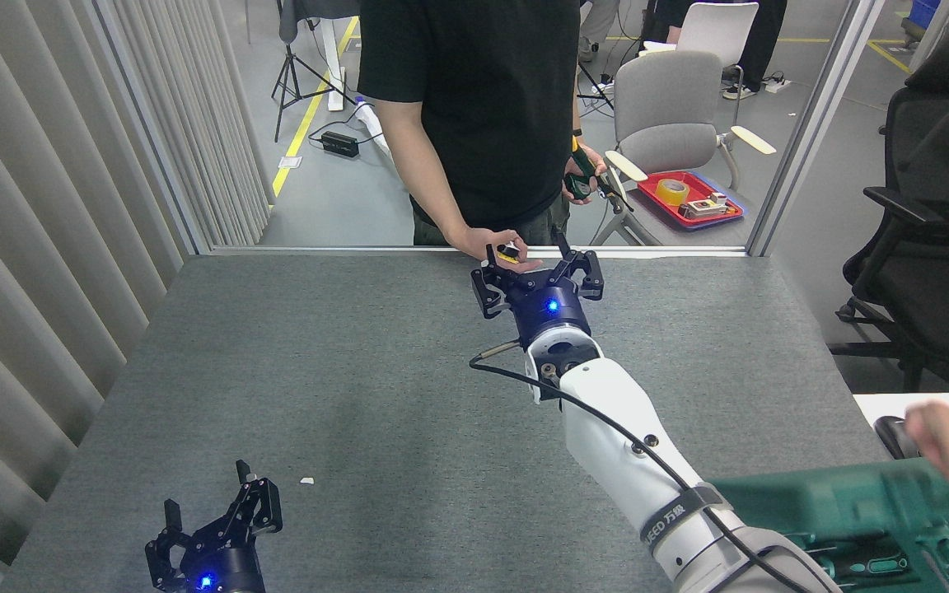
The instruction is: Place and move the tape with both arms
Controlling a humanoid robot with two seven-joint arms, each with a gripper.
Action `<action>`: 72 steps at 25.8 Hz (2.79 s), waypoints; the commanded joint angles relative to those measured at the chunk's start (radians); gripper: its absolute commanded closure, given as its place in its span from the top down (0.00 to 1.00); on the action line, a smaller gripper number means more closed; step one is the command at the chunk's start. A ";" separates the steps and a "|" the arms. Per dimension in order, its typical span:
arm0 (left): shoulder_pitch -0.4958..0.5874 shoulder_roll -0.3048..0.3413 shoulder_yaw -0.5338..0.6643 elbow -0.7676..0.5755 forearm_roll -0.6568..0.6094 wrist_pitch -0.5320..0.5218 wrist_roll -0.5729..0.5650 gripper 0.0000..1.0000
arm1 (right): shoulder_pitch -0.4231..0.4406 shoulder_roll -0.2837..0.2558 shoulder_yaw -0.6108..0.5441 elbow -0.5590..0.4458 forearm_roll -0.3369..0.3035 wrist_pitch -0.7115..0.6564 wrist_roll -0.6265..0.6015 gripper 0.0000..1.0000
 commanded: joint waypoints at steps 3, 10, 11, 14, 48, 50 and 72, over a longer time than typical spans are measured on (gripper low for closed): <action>-0.004 -0.037 -0.011 0.044 -0.002 0.000 0.065 0.99 | -0.006 -0.008 0.001 -0.028 -0.003 0.001 0.017 1.00; -0.015 -0.032 -0.043 0.032 -0.001 0.006 0.082 0.99 | -0.007 -0.031 0.003 -0.058 0.001 0.003 0.017 1.00; -0.018 -0.029 -0.045 0.034 -0.001 0.006 0.081 0.99 | -0.004 -0.031 0.004 -0.069 0.000 0.001 0.017 1.00; -0.011 -0.024 -0.045 0.037 0.001 0.006 0.081 0.99 | 0.006 -0.031 0.007 -0.095 0.000 0.001 0.017 1.00; -0.040 -0.004 -0.083 0.052 0.002 0.006 0.027 0.99 | 0.008 -0.030 0.000 -0.098 0.004 0.006 0.017 1.00; -0.035 -0.001 -0.083 0.044 0.002 0.006 0.019 0.99 | 0.008 -0.031 -0.009 -0.098 0.000 0.006 0.017 1.00; -0.099 0.005 -0.109 0.054 0.005 0.000 -0.036 0.99 | -0.032 -0.234 -0.080 0.014 -0.232 -0.052 0.023 1.00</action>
